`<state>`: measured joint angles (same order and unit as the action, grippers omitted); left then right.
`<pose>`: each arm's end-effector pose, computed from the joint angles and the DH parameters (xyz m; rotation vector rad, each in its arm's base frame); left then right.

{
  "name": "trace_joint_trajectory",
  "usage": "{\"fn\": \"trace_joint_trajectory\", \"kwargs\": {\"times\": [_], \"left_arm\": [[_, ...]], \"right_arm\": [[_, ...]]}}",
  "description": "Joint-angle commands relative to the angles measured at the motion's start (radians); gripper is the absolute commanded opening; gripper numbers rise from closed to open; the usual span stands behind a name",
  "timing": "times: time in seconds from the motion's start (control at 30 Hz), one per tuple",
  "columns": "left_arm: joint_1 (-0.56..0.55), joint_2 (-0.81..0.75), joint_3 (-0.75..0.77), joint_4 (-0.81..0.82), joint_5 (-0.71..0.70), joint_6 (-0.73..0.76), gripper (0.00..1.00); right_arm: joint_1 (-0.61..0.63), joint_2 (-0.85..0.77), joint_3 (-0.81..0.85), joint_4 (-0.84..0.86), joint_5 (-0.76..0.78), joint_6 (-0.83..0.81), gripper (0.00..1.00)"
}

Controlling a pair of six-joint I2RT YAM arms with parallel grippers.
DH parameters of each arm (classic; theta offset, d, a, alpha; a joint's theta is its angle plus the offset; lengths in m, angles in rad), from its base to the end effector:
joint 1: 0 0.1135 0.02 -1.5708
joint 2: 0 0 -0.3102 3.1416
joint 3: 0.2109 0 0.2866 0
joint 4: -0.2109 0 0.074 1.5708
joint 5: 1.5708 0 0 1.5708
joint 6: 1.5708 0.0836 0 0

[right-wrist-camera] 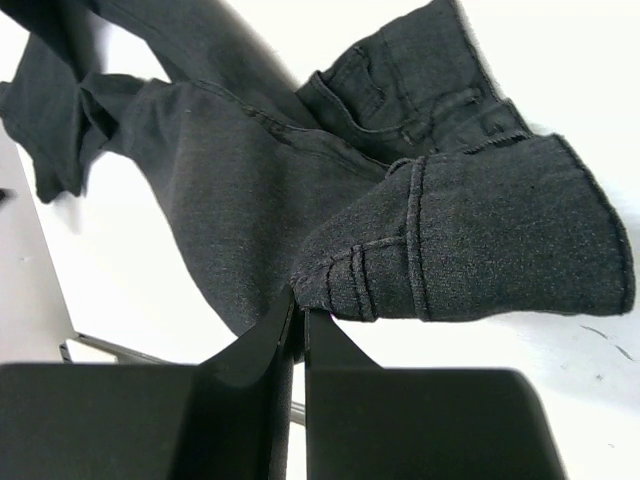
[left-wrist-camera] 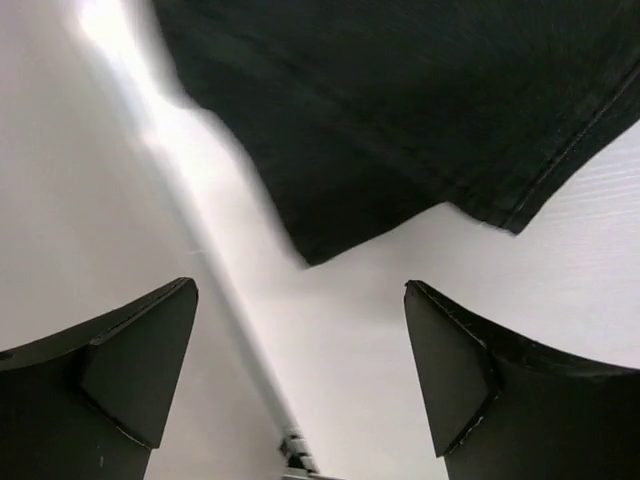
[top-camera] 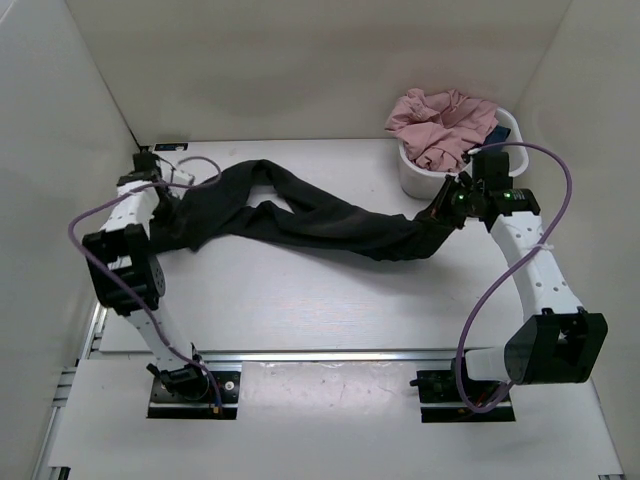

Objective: Fold and stack the trousers
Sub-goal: Flatten the trousers out

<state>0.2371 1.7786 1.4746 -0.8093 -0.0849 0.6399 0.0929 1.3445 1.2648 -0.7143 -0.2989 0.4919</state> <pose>0.4249 0.1100 0.2493 0.5213 2.6884 0.3760 0.3387 0.0563 0.3435 0.3316 2.3884 0.6309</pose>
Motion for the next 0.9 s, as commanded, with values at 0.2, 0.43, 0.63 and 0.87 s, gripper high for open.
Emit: {"fn": "trace_joint_trajectory", "kwargs": {"times": [0.2, 0.43, 0.63, 0.87], "left_arm": [[0.068, 0.169, -0.074, 0.094, -0.015, -0.057, 0.99], [0.194, 0.102, -0.043, 0.064, 0.400, -0.213, 0.99], [0.226, 0.153, -0.043, -0.013, 0.631, -0.204, 0.98], [0.237, 0.257, 0.033, -0.045, 0.579, -0.249, 0.97]], "right_arm": [[-0.105, -0.108, -0.065, -0.054, -0.062, -0.073, 0.00], [-0.105, -0.142, -0.145, -0.054, -0.029, -0.082, 0.00], [-0.116, -0.142, -0.168, -0.036, -0.040, -0.082, 0.00], [-0.116, -0.131, -0.168, -0.036, -0.040, -0.082, 0.00]]}}
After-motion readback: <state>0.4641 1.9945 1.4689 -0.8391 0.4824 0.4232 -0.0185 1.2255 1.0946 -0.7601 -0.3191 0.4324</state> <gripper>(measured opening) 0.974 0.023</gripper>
